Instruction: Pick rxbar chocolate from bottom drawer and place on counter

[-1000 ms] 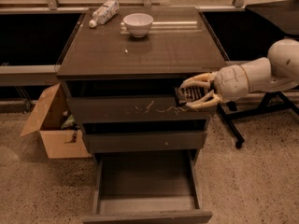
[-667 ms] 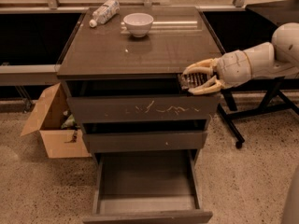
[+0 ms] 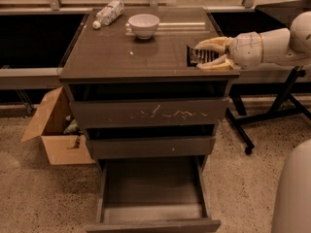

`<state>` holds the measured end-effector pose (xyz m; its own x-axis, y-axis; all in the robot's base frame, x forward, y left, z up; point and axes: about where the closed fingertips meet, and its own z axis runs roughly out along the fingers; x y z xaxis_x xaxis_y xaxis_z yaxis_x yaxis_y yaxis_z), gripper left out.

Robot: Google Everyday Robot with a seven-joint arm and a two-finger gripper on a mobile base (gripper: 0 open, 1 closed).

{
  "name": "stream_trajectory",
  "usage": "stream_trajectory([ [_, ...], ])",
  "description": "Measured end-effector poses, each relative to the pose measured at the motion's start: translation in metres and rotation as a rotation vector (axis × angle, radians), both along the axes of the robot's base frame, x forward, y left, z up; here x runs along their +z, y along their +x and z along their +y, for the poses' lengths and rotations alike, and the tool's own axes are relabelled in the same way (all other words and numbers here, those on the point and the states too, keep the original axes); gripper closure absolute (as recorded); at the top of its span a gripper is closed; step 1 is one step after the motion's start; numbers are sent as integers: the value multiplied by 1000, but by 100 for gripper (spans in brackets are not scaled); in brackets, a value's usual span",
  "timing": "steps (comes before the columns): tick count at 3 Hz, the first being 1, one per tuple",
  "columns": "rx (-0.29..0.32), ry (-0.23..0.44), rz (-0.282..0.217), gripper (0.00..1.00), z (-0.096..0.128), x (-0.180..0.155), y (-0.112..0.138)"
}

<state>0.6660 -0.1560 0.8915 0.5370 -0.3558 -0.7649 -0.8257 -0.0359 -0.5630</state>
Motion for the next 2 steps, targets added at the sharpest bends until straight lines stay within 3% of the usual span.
stream_trajectory([
  [1, -46, 49, -30, 100, 5, 14, 25],
  [2, -54, 94, -51, 100, 11, 21, 47],
])
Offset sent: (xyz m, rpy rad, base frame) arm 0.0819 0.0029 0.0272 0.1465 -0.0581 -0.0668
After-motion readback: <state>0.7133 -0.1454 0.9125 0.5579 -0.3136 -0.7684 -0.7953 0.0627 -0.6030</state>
